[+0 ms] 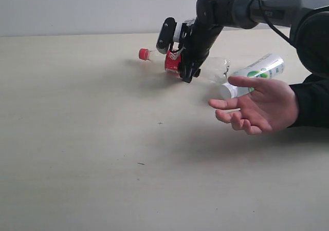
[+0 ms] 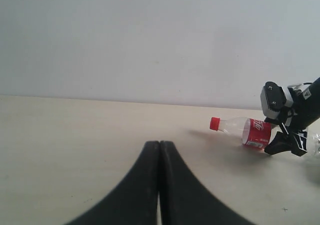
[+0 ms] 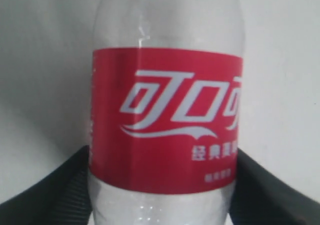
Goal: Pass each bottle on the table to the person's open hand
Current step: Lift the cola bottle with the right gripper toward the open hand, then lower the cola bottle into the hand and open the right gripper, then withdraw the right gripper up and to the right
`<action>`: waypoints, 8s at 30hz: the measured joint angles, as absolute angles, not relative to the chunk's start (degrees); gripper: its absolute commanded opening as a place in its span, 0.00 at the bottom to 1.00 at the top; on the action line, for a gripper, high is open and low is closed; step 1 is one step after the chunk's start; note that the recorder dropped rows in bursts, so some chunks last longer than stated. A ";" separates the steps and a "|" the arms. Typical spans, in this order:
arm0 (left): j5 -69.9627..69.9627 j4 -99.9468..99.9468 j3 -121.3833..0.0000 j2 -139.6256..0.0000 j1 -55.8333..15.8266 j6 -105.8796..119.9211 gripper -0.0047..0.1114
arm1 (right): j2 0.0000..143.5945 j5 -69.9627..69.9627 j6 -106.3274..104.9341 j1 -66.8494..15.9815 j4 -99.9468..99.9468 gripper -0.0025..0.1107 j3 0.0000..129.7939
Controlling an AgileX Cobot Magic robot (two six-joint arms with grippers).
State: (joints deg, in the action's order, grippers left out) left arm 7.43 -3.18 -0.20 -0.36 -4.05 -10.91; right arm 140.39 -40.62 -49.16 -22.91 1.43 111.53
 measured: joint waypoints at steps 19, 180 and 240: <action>7.43 -3.18 -0.20 -0.36 -4.05 -10.91 0.04 | 125.11 -39.99 -23.03 -22.91 0.81 0.02 111.53; 7.43 -3.18 -0.20 -0.36 -4.05 -10.91 0.04 | 0.29 -41.31 -3.01 -23.01 -14.92 0.02 25.91; 7.43 -3.18 -0.20 -0.36 -4.05 -10.91 0.04 | 24.13 -19.68 7.14 -23.01 6.01 0.02 34.38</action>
State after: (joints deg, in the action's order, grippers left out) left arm 7.43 -3.18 -0.20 -0.36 -4.05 -10.91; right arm 24.13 -19.68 7.14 -23.01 6.01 34.38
